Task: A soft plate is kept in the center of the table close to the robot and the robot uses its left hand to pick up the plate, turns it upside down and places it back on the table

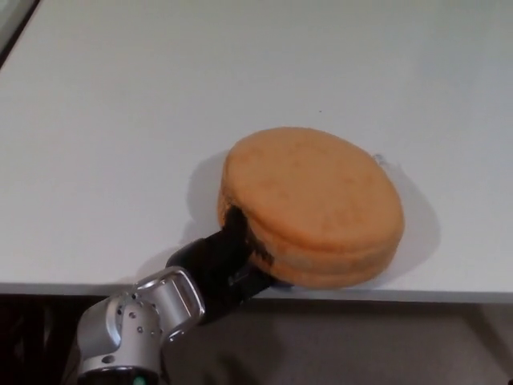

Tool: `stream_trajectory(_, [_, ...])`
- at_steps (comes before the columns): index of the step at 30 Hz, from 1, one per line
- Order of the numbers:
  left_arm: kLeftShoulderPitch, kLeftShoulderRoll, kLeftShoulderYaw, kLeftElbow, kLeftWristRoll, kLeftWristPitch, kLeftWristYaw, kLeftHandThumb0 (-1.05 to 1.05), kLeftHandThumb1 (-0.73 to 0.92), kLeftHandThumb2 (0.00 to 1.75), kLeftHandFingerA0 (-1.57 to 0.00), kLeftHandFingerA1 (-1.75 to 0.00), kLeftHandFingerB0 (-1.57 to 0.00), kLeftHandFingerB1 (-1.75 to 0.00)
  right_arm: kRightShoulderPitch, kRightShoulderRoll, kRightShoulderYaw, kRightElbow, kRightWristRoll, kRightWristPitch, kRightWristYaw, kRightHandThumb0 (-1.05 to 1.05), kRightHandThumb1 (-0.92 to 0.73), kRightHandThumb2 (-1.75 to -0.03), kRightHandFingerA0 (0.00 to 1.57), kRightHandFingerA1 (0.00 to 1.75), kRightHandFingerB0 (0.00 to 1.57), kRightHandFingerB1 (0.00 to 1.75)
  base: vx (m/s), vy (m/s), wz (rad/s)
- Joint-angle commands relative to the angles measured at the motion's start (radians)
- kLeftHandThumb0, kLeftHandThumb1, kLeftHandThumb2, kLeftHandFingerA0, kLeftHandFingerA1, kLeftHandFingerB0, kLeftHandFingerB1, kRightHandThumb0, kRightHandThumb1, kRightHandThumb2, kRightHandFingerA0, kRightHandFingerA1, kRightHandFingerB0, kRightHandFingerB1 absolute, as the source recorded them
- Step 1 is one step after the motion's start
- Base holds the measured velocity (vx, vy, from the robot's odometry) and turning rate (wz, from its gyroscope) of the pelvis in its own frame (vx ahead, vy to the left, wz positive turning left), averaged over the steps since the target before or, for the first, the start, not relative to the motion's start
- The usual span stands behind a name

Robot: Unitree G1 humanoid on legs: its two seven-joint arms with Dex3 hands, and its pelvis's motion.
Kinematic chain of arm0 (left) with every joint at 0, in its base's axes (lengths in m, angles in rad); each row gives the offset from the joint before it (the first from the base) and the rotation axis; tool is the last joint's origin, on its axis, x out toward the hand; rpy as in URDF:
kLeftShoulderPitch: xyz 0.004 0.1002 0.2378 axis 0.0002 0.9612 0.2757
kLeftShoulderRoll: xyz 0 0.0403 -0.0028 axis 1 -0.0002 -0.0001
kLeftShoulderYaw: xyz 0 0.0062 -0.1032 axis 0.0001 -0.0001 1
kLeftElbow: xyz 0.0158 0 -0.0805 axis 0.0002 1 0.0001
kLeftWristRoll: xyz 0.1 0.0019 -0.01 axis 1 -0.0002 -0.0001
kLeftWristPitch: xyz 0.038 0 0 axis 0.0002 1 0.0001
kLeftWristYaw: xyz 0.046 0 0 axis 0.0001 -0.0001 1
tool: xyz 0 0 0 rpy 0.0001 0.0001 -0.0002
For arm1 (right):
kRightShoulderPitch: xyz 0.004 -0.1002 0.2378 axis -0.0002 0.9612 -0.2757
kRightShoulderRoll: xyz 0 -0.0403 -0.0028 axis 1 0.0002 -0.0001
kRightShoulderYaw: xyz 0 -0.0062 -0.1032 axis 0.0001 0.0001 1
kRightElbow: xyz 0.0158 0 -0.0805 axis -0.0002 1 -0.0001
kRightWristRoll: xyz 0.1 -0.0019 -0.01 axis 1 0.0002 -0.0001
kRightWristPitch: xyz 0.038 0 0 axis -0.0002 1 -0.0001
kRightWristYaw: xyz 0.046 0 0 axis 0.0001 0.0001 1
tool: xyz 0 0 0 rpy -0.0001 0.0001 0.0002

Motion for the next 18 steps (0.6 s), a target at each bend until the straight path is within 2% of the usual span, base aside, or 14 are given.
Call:
stream_trajectory(1, [0.002,0.071,-0.018,-0.006,-0.010,-0.013,-0.112,-1.05,0.77,1.15,0.00,-0.08,0.00,0.00,0.002,-0.005,-0.005,0.002,0.000,0.013,-0.008,-0.77,-0.91,-0.69,0.67,0.46,0.36,0.34,0.00,0.000,0.00])
stream_trajectory(2, [-0.002,0.078,-0.014,-0.007,-0.018,-0.006,-0.117,-1.05,0.92,0.69,0.00,0.00,0.00,0.00,0.004,-0.005,-0.005,0.004,-0.001,0.005,-0.006,-0.78,-0.76,-1.11,0.61,0.60,0.29,0.49,0.00,0.000,0.00])
stream_trajectory(3, [-0.003,0.080,-0.012,-0.007,-0.020,-0.004,-0.118,-1.05,0.92,0.69,0.00,0.00,0.00,0.00,0.005,-0.005,-0.005,0.005,-0.002,0.003,-0.006,-0.78,-0.76,-1.11,0.61,0.60,0.29,0.49,0.00,0.000,0.00])
stream_trajectory(4, [-0.003,0.083,-0.009,-0.010,-0.025,0.002,-0.119,-1.04,0.75,1.12,0.00,-0.04,0.00,0.00,0.005,-0.004,-0.004,0.004,-0.001,0.003,-0.004,-0.82,-0.79,-1.13,0.61,0.60,0.30,0.48,0.00,0.000,0.00])
stream_trajectory(5, [-0.006,0.084,-0.003,-0.014,-0.032,0.014,-0.117,-1.02,0.76,1.11,0.00,-0.04,0.00,0.00,0.006,-0.004,-0.004,0.003,-0.001,0.004,-0.005,-0.78,-0.92,-0.68,0.69,0.46,0.36,0.34,0.00,0.000,0.00])
stream_trajectory(7, [-0.008,0.103,-0.013,-0.028,-0.036,0.040,-0.134,-1.04,0.79,1.13,0.00,-0.06,0.00,0.00,0.009,-0.007,-0.004,-0.004,0.000,0.017,-0.005,-0.78,-0.92,-0.68,0.68,0.46,0.36,0.34,0.00,0.000,0.00])
stream_trajectory(8, [-0.008,0.120,-0.017,-0.036,-0.043,0.060,-0.151,-1.05,0.92,0.73,0.00,0.00,0.00,0.00,0.007,-0.006,-0.005,-0.001,0.004,0.014,-0.003,-0.78,-0.91,-0.69,0.69,0.46,0.36,0.34,0.00,0.000,0.00])
stream_trajectory(10, [-0.008,0.145,-0.012,-0.049,-0.058,0.088,-0.168,-1.05,0.92,0.74,0.00,0.00,0.00,0.00,0.003,-0.005,-0.002,0.001,0.001,0.013,-0.004,-0.79,-0.92,-0.68,0.69,0.46,0.36,0.34,0.00,0.000,0.00])
stream_trajectory(11, [-0.012,0.162,-0.016,-0.052,-0.060,0.102,-0.178,-1.05,0.92,0.76,0.00,0.00,0.00,0.00,0.003,-0.005,-0.001,-0.003,-0.002,0.016,-0.007,-0.76,-0.74,-1.11,0.61,0.61,0.29,0.49,0.00,0.000,0.00])
stream_trajectory(12, [-0.025,0.201,-0.013,-0.054,-0.071,0.129,-0.204,-1.02,0.79,1.11,0.00,-0.12,0.00,0.00,0.005,-0.007,0.001,-0.014,-0.002,0.030,-0.008,-0.79,-0.92,-0.69,0.67,0.45,0.36,0.33,0.00,0.000,0.00])
stream_trajectory(13, [-0.028,0.227,-0.012,-0.065,-0.079,0.143,-0.224,-1.01,0.79,1.12,0.00,-0.13,0.00,0.00,0.006,-0.008,0.000,-0.021,0.004,0.044,-0.007,-0.82,-0.77,-1.11,0.60,0.58,0.31,0.48,0.00,0.000,0.00])
stream_trajectory(16, [-0.032,0.274,-0.022,-0.099,-0.091,0.171,-0.249,-1.01,0.81,1.12,0.00,-0.10,0.00,0.00,0.002,-0.009,-0.002,-0.023,0.020,0.055,0.004,-0.83,-0.77,-1.11,0.61,0.59,0.30,0.48,0.00,0.000,0.00])
stream_trajectory(17, [-0.028,0.293,-0.019,-0.123,-0.098,0.182,-0.256,-1.00,0.80,1.11,0.00,-0.08,0.00,0.00,0.000,-0.010,-0.002,-0.016,0.017,0.051,0.005,-0.81,-0.91,-0.68,0.68,0.45,0.38,0.33,0.00,0.000,0.00])
stream_trajectory(18, [-0.023,0.310,-0.012,-0.146,-0.107,0.192,-0.262,-1.00,0.80,1.11,0.00,-0.08,0.00,0.00,-0.004,-0.012,-0.001,-0.007,0.013,0.044,0.006,-0.81,-0.91,-0.68,0.68,0.45,0.38,0.33,0.00,0.000,0.00])
